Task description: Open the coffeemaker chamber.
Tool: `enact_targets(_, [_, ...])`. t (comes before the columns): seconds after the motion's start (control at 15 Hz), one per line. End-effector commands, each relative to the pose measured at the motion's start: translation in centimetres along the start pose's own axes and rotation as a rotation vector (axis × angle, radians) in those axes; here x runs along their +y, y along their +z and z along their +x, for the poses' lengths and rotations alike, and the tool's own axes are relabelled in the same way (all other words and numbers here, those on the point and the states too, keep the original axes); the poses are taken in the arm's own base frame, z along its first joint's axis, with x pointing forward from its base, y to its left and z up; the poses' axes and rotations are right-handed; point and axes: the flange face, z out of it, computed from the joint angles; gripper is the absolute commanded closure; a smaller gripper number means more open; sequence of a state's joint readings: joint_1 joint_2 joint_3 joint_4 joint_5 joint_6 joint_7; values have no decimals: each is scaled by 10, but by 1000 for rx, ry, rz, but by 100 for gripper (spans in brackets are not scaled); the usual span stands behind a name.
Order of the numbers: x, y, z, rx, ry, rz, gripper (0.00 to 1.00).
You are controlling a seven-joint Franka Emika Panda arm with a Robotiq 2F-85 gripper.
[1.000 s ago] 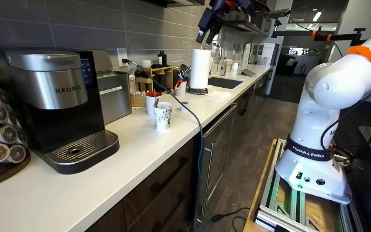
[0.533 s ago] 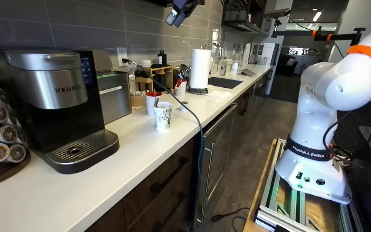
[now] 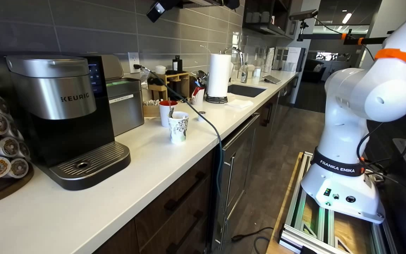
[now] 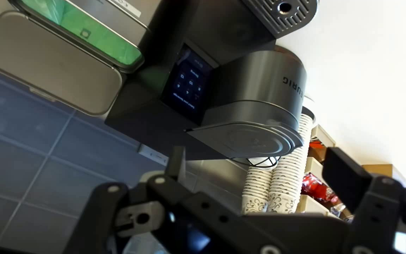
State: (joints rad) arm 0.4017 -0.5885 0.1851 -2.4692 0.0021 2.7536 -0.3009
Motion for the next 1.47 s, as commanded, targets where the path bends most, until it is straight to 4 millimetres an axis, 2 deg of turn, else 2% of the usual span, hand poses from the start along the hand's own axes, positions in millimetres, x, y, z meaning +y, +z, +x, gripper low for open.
enact_targets(0.0, [-3, 4, 3, 3, -21, 1, 0])
enact_targets(0.4, [-2, 9, 7, 4, -48, 3, 0])
enact_targets(0.8, [-52, 27, 36, 273, -267, -6, 0])
enact_targets(1.07, [-77, 49, 36, 320, -420, 28, 0])
enact_targets(1.4, [-78, 85, 33, 274, -598, 27, 0])
